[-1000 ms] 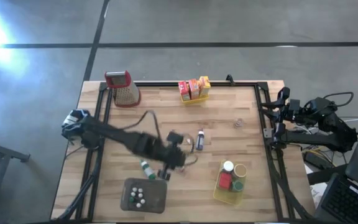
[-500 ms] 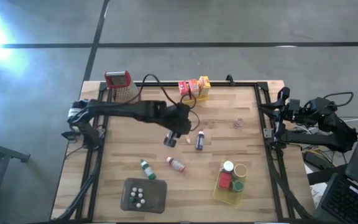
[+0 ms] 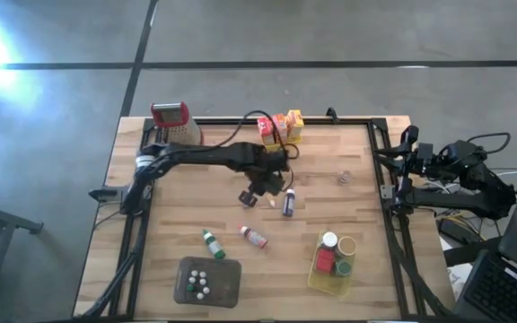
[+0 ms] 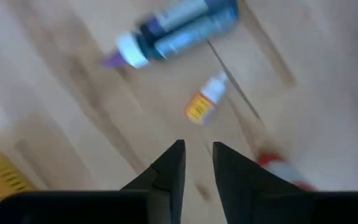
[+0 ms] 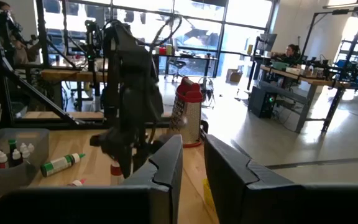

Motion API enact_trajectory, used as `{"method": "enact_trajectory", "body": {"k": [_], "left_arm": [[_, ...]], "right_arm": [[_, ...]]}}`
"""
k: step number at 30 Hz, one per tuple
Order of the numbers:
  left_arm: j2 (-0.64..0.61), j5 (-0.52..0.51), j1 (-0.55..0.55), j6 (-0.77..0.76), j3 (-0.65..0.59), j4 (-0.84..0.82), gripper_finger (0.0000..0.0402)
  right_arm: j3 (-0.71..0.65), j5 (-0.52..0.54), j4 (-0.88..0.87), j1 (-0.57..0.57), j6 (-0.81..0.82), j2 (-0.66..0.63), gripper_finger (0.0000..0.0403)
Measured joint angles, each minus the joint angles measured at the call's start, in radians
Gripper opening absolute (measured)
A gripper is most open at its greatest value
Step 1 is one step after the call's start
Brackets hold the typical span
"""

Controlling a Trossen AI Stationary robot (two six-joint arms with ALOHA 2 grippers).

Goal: Pick & Place Kitchen Items
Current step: Put the orange food coloring bottle into the black bin

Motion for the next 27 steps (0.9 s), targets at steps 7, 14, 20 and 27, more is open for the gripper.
{"method": "enact_trajectory", "body": {"k": [7, 14, 20, 27], "left_arm": [[0.079, -0.041, -0.002, 0.243, 0.028, -0.061, 0.0079], [0.080, -0.081, -0.003, 0.402, 0.012, 0.009, 0.0078], [0.081, -0.072, -0.007, 0.426, 0.010, 0.103, 0.0080], [0.081, -0.067, -0.030, 0.414, 0.006, 0.103, 0.0076]], "right_arm": [[0.000, 0.000, 0.000, 0.000, -0.001, 0.000, 0.0091], [0.000, 0.000, 0.000, 0.000, 0.002, 0.000, 0.0110], [0.000, 0.000, 0.000, 0.000, -0.001, 0.000, 0.0125], [0.000, 0.000, 0.000, 0.000, 0.001, 0.000, 0.0145]]}}
